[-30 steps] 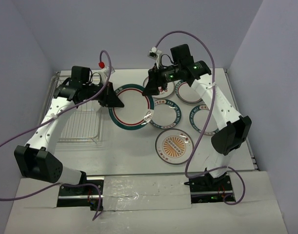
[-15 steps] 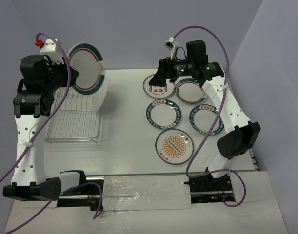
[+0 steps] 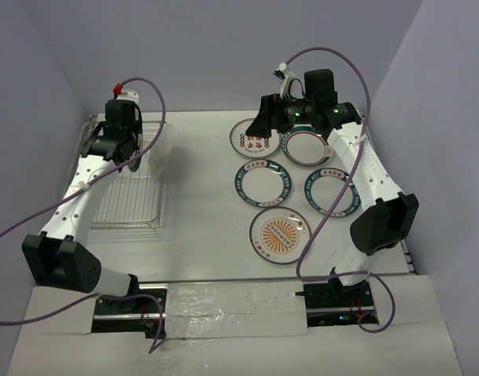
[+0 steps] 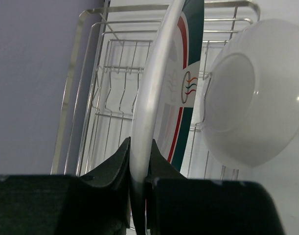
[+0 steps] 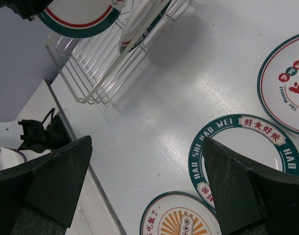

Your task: Load the plates into the dish rack

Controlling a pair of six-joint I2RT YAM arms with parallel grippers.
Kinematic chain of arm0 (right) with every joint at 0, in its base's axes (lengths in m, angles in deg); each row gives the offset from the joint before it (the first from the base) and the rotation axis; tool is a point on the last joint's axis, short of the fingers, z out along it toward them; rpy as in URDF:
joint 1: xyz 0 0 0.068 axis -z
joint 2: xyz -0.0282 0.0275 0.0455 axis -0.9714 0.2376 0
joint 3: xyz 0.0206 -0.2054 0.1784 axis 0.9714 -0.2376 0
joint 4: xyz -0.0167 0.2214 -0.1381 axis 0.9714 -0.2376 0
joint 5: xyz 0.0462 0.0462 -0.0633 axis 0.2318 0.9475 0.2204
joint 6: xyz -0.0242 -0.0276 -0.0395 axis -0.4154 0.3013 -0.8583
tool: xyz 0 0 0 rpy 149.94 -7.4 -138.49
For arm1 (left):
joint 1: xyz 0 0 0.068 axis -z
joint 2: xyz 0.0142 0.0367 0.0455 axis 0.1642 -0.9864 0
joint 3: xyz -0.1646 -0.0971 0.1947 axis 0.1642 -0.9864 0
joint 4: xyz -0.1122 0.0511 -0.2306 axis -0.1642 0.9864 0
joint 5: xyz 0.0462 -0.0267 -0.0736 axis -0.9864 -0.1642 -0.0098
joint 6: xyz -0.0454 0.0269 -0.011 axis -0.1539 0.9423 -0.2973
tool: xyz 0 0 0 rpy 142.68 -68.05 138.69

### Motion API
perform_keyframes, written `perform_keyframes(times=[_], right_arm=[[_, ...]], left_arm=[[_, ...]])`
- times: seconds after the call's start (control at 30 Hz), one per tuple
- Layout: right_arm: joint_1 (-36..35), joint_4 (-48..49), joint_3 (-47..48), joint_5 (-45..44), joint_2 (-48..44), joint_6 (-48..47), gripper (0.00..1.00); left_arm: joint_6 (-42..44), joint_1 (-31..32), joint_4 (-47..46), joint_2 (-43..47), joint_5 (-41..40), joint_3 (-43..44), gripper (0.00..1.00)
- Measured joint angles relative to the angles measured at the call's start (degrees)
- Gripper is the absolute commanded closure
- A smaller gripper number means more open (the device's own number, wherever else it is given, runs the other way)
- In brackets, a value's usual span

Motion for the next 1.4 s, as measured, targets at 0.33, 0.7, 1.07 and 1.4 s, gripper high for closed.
perform_keyframes(times=[0.33,0.7,1.07,1.4], right_arm=[[0.4,0.2,-2.1,-0.2,0.0,0.0,0.0],[1.2,0.2,-2.8,-0.2,0.0,-0.3,0.0],[1.6,0.3,-3.2,-0.2,0.1,-0.5,0.0],[2.0,0.2,-3.2,-1.5,1.3,-0.5,0.0]], left_arm=[[3.4,2.1,-6.7,-2.6,-6.2,-3.0,1.0],[3.4,4.7,-7.6,-6.4,-6.9,-3.1,1.0],[3.0,6.6,-8.2,-9.3,-9.4,-3.5,0.73],[-0.8,7.7,-6.1,-12.2,-8.5,-2.4,0.57]])
